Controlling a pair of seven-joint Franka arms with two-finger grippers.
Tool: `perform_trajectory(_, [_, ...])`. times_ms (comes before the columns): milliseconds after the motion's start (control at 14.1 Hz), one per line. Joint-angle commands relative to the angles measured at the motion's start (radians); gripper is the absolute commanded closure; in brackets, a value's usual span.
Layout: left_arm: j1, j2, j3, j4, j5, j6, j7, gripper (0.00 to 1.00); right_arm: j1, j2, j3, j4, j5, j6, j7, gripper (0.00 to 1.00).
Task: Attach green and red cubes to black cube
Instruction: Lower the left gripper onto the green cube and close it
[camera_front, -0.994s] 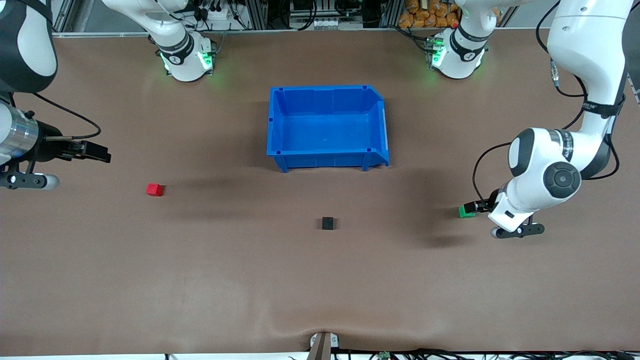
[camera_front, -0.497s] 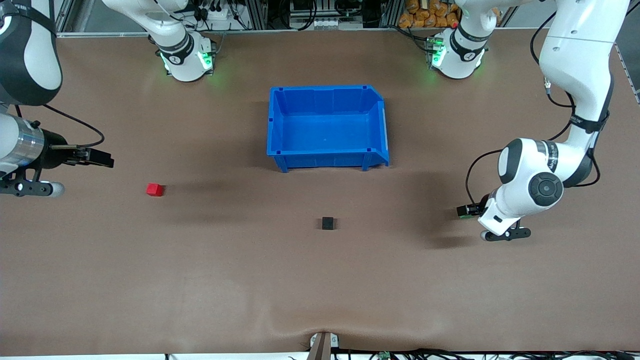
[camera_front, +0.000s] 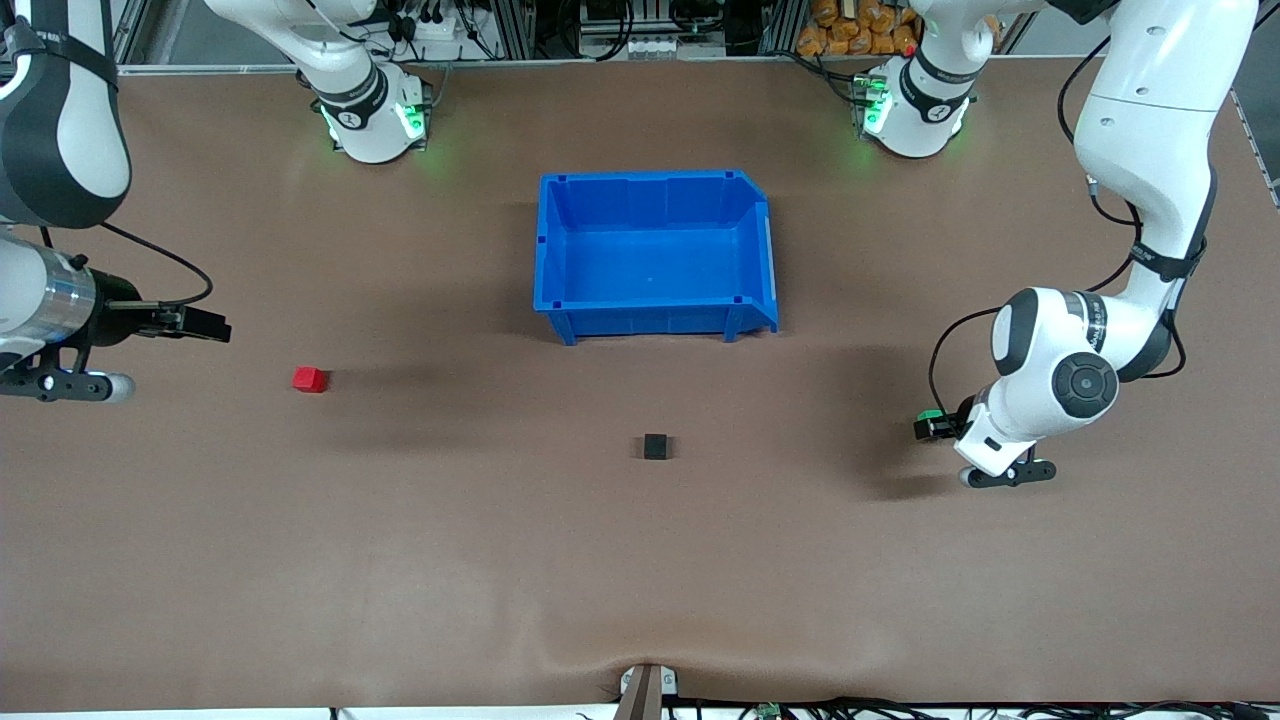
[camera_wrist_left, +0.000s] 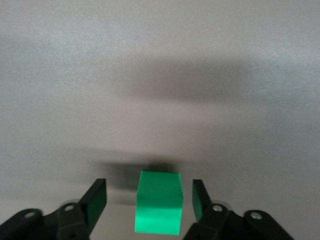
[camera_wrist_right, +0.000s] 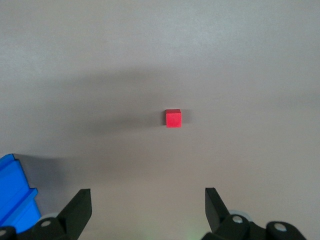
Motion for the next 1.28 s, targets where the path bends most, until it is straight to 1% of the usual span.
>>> perform_trajectory(0, [0.008, 0.011, -0.004, -0.002, 0.018, 0.019, -0.005, 0.26, -0.02, 0.003, 0.012, -0.008, 0.004, 0.029, 0.005, 0.0])
perform_trajectory(284, [0.007, 0.011, -0.004, -0.005, 0.018, 0.019, -0.006, 0.35, -0.037, 0.011, 0.012, -0.035, 0.004, 0.056, 0.007, 0.0])
perform_trajectory(355, [0.007, 0.011, -0.004, -0.006, 0.02, 0.019, -0.005, 0.39, -0.037, 0.015, 0.012, -0.036, 0.004, 0.056, 0.008, 0.0])
perform_trajectory(639, [0.002, 0.015, -0.006, -0.006, 0.018, 0.019, -0.005, 0.73, -0.048, 0.041, 0.012, -0.05, 0.004, 0.075, 0.008, 0.0])
perform_trajectory(710, [0.001, 0.015, -0.006, -0.006, 0.018, 0.019, -0.008, 0.89, -0.051, 0.041, 0.012, -0.064, 0.004, 0.089, 0.008, 0.0])
perform_trajectory(781, [-0.001, 0.014, -0.007, -0.008, 0.018, 0.019, -0.014, 1.0, -0.053, 0.041, 0.012, -0.074, 0.004, 0.102, 0.008, 0.0])
perform_trajectory(923, [-0.001, 0.011, -0.012, -0.006, 0.006, 0.014, -0.025, 1.0, -0.057, 0.043, 0.012, -0.082, 0.004, 0.109, 0.01, 0.0])
perform_trajectory(1136, [0.002, 0.001, -0.015, -0.01, 0.004, 0.011, -0.112, 1.0, -0.06, 0.048, 0.012, -0.107, 0.004, 0.138, 0.01, 0.0])
perform_trajectory(1207, [-0.004, 0.001, -0.016, -0.007, 0.004, 0.009, -0.171, 1.0, -0.062, 0.048, 0.012, -0.116, 0.004, 0.152, 0.01, 0.0])
